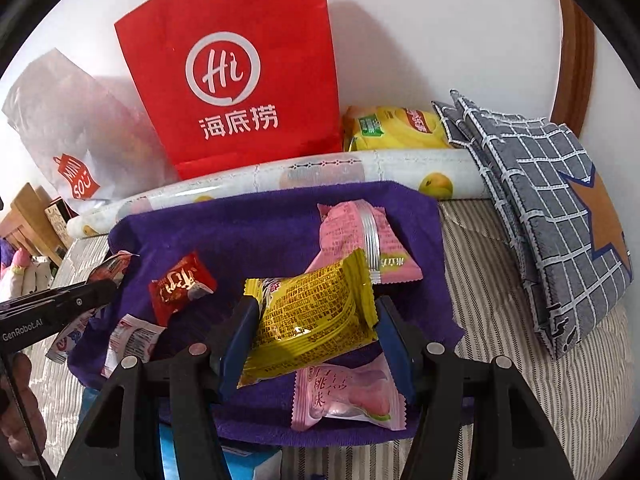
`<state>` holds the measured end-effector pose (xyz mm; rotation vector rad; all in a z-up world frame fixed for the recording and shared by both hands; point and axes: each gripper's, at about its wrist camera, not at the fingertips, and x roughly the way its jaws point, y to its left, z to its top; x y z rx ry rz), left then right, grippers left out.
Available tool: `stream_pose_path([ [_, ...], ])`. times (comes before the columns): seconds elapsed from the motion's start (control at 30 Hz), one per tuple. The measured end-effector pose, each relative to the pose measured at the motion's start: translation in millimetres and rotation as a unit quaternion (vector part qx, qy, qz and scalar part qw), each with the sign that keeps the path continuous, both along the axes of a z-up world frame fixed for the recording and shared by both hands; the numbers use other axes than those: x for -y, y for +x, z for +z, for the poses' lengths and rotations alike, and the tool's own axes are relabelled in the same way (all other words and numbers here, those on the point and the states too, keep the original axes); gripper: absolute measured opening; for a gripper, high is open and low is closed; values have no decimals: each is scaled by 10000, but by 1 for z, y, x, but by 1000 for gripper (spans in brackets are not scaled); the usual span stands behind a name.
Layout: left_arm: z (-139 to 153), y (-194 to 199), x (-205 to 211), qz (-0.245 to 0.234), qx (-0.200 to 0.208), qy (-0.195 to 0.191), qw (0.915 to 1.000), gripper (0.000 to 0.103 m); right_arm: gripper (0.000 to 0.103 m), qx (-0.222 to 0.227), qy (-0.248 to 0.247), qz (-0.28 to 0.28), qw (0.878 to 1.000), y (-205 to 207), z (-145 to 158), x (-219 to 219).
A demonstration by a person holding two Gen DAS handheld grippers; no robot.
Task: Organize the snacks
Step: 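Open the right tool to drop the yellow bag while the left tool releases the Lotso package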
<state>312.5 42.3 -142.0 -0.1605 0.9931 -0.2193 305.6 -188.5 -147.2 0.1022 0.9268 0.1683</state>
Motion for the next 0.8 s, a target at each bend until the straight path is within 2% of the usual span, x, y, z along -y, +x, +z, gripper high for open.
stream_pose_path([
  [0.43,-15,3,11,-129,-196,62,9997,19,60,-198,-50,-46,9998,5,-13,2],
  [0.57,-14,2,13,-232,-238,40,9994,19,66,-188,-48,-104,9998,1,-8,3],
  [0.67,-9,-3,14,-280,-175,-3,9995,31,74,-182,-19,-138,9997,-4,-2,5],
  [0.7,-5,-5,14,-310,-167,-42,9994,42,76,-176,5,-148,9997,-6,0,6],
  [0.73,-2,-7,14,-330,-162,-67,9993,49,76,-166,44,-145,9997,-9,4,6],
  [0.8,6,-13,13,-363,-124,-74,9992,50,78,-150,114,-130,9997,-15,11,6],
])
